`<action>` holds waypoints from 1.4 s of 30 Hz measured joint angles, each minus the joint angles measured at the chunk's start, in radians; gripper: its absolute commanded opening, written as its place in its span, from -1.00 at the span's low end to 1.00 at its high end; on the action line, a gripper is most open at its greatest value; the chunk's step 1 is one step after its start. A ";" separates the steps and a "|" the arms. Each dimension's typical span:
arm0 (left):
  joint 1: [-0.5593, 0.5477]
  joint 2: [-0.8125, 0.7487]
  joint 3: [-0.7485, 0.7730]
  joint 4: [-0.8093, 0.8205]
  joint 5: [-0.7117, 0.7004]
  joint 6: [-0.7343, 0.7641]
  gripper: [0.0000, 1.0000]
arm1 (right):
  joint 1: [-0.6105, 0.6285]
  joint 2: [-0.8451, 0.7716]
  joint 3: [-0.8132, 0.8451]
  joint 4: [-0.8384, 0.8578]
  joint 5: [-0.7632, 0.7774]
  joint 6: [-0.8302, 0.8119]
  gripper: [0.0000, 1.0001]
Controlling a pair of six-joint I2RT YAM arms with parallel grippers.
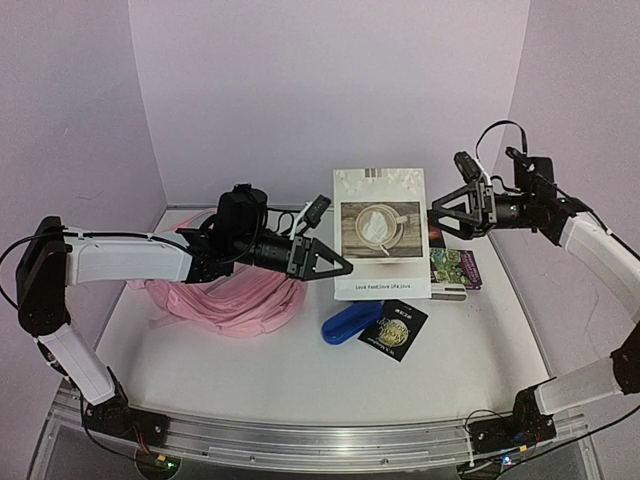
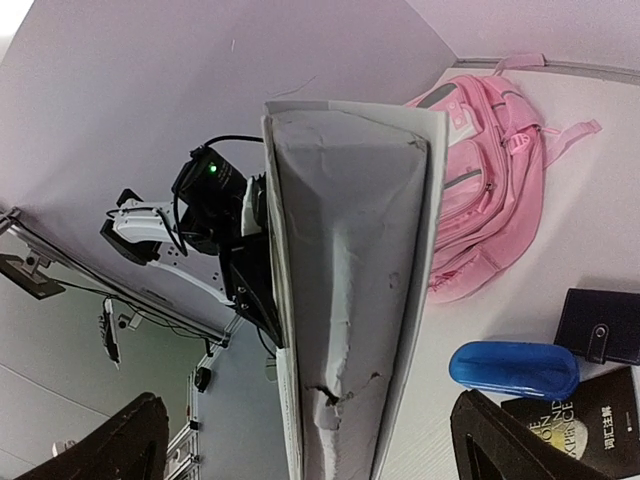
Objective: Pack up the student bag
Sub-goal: Pick up the book from the center of the board.
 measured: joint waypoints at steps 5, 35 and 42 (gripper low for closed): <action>0.000 0.000 0.000 0.013 0.031 -0.013 -0.94 | 0.046 0.001 -0.004 0.010 0.050 0.003 0.96; 0.007 0.014 0.002 0.094 0.068 -0.075 -0.02 | 0.152 0.017 -0.087 0.129 0.018 0.091 -0.66; 0.014 -0.043 0.045 -0.201 -0.149 0.059 0.55 | 0.152 0.017 -0.094 0.132 0.112 0.113 -0.74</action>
